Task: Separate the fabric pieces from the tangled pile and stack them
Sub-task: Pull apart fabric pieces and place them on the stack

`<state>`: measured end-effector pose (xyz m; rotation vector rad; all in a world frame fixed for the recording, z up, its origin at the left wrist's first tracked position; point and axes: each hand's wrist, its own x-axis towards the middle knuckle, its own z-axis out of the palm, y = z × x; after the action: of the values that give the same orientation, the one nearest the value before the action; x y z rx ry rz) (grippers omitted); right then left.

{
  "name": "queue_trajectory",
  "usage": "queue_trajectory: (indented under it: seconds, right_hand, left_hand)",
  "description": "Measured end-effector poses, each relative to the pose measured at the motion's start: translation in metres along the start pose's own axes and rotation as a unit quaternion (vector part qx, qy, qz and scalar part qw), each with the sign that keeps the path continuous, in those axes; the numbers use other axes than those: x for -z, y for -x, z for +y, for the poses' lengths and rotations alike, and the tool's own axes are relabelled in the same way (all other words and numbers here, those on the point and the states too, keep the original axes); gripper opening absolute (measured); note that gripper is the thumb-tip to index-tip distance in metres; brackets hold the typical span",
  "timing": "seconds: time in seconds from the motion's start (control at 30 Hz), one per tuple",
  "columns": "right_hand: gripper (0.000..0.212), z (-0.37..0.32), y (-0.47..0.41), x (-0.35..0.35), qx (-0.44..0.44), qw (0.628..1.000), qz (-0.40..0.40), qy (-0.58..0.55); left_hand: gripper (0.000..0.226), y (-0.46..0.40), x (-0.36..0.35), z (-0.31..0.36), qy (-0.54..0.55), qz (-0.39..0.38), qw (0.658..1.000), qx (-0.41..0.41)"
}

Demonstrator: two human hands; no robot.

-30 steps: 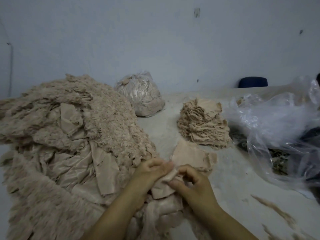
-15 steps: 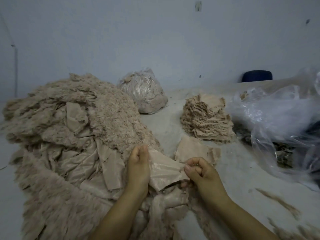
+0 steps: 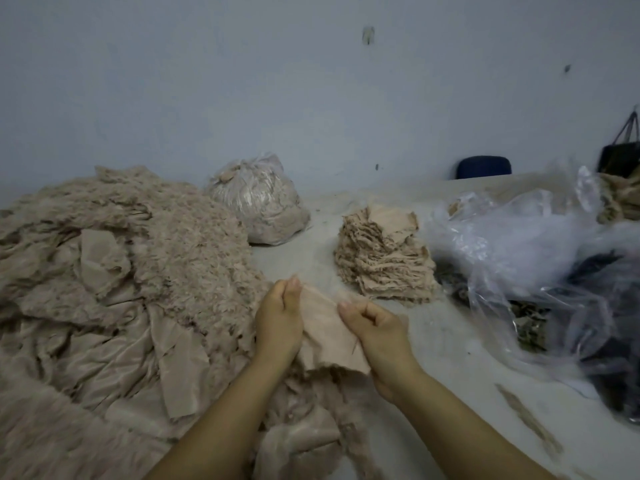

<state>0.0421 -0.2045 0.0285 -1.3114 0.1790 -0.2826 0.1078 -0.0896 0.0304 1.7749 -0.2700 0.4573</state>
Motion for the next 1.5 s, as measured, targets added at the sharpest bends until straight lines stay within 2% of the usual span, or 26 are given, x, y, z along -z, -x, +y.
queue_trajectory:
  seconds: [0.17, 0.3, 0.37, 0.43, 0.47, 0.53, 0.6, 0.67, 0.77, 0.87, 0.93, 0.97, 1.0, 1.07, 1.1, 1.13, 1.17, 1.2, 1.27, 1.3, 1.33, 1.37, 1.4, 1.43, 1.47, 1.5]
  right_hand:
    - [0.019, -0.018, -0.036, 0.027, 0.104, 0.974, 0.075, 0.188]
    - [0.018, -0.031, -0.065, 0.045, 0.109, 0.94, 0.074, 0.316]
    - [0.013, -0.029, -0.072, 0.052, 0.105, 0.907, 0.067, 0.403]
    - [0.012, -0.021, -0.069, 0.05, 0.135, 0.835, 0.095, 0.525]
    - [0.019, -0.016, -0.065, 0.045, 0.184, 0.806, 0.098, 0.553]
    - [0.03, -0.001, -0.053, 0.031, 0.257, 0.806, 0.026, 0.533]
    - [0.043, 0.018, -0.042, 0.022, 0.195, 0.812, -0.065, 0.547]
    - [0.053, 0.038, -0.037, 0.026, 0.114, 0.784, -0.113, 0.599]
    - [0.056, 0.053, -0.038, 0.038, 0.094, 0.728, -0.144, 0.663]
    - [0.057, 0.057, -0.04, 0.042, 0.086, 0.708, -0.14, 0.686]
    - [0.055, 0.052, -0.04, 0.041, 0.081, 0.714, -0.127, 0.684]
    - [0.053, 0.048, -0.039, 0.039, 0.094, 0.724, -0.112, 0.674]
    - [0.051, 0.043, -0.036, 0.038, 0.122, 0.743, -0.084, 0.652]
    - [0.04, 0.032, -0.023, 0.032, 0.2, 0.809, -0.017, 0.552]
    - [0.031, 0.026, -0.014, 0.029, 0.219, 0.849, -0.017, 0.481]
    - [0.021, 0.021, -0.002, 0.025, 0.216, 0.882, -0.051, 0.416]
    - [0.012, 0.018, 0.013, 0.021, 0.195, 0.897, -0.118, 0.378]
    - [0.01, 0.019, 0.026, 0.02, 0.172, 0.883, -0.199, 0.388]
    - [0.031, 0.028, 0.044, 0.02, 0.181, 0.788, -0.313, 0.498]
    - [0.03, 0.032, 0.046, 0.021, 0.208, 0.759, -0.323, 0.526]
    - [0.021, 0.032, 0.047, 0.021, 0.231, 0.769, -0.301, 0.514]
    - [0.013, 0.031, 0.045, 0.022, 0.239, 0.81, -0.263, 0.466]
    - [0.014, 0.027, 0.045, 0.022, 0.22, 0.864, -0.219, 0.396]
    - [0.017, 0.023, 0.045, 0.022, 0.177, 0.915, -0.182, 0.314]
    - [0.018, 0.02, 0.046, 0.019, 0.13, 0.95, -0.161, 0.234]
    - [0.02, 0.02, 0.046, 0.018, 0.086, 0.97, -0.148, 0.175]
  left_hand:
    - [0.036, -0.016, -0.027, -0.003, -0.094, -0.024, 0.995, 0.0]
    - [0.044, -0.034, -0.052, 0.001, -0.155, -0.07, 0.985, 0.009]
    - [0.044, -0.035, -0.06, -0.007, -0.189, -0.083, 0.978, 0.013]
    - [0.043, -0.033, -0.066, -0.018, -0.196, -0.094, 0.976, 0.023]
    - [0.043, -0.032, -0.068, -0.022, -0.196, -0.098, 0.975, 0.031]
    - [0.041, -0.031, -0.073, -0.03, -0.183, -0.104, 0.976, 0.049]
    - [0.043, -0.029, -0.074, -0.037, -0.163, -0.119, 0.977, 0.072]
    - [0.045, -0.029, -0.071, -0.043, -0.165, -0.12, 0.976, 0.073]
    - [0.041, -0.031, -0.058, -0.048, -0.158, -0.124, 0.977, 0.065]
    - [0.03, -0.033, -0.04, -0.037, -0.076, -0.082, 0.988, 0.105]
    - [0.034, -0.029, -0.018, -0.025, -0.036, -0.085, 0.992, 0.092]
    - [0.035, -0.024, -0.005, -0.018, -0.037, -0.12, 0.989, 0.083]
    - [0.035, -0.017, 0.008, -0.013, -0.033, -0.171, 0.981, 0.082]
    - [0.034, 0.0, 0.033, -0.008, -0.074, -0.275, 0.955, 0.079]
    - [0.034, 0.011, 0.045, -0.009, -0.121, -0.316, 0.938, 0.068]
    - [0.032, 0.021, 0.055, -0.011, -0.16, -0.345, 0.923, 0.053]
    - [0.026, 0.029, 0.065, -0.014, -0.182, -0.361, 0.914, 0.039]
    - [0.018, 0.036, 0.074, -0.017, -0.181, -0.365, 0.913, 0.032]
    - [0.007, 0.047, 0.09, -0.014, -0.146, -0.365, 0.919, 0.03]
    - [0.008, 0.051, 0.098, -0.012, -0.13, -0.377, 0.916, 0.037]
    - [0.017, 0.055, 0.105, -0.012, -0.13, -0.394, 0.909, 0.036]
    - [0.027, 0.058, 0.111, -0.012, -0.147, -0.415, 0.898, 0.017]
    - [0.035, 0.063, 0.116, -0.012, -0.169, -0.434, 0.885, -0.005]
    - [0.034, 0.069, 0.121, -0.013, -0.178, -0.442, 0.879, -0.018]
    - [0.022, 0.073, 0.125, -0.015, -0.164, -0.433, 0.886, -0.013]
    - [0.01, 0.076, 0.126, -0.015, -0.134, -0.417, 0.899, 0.005]
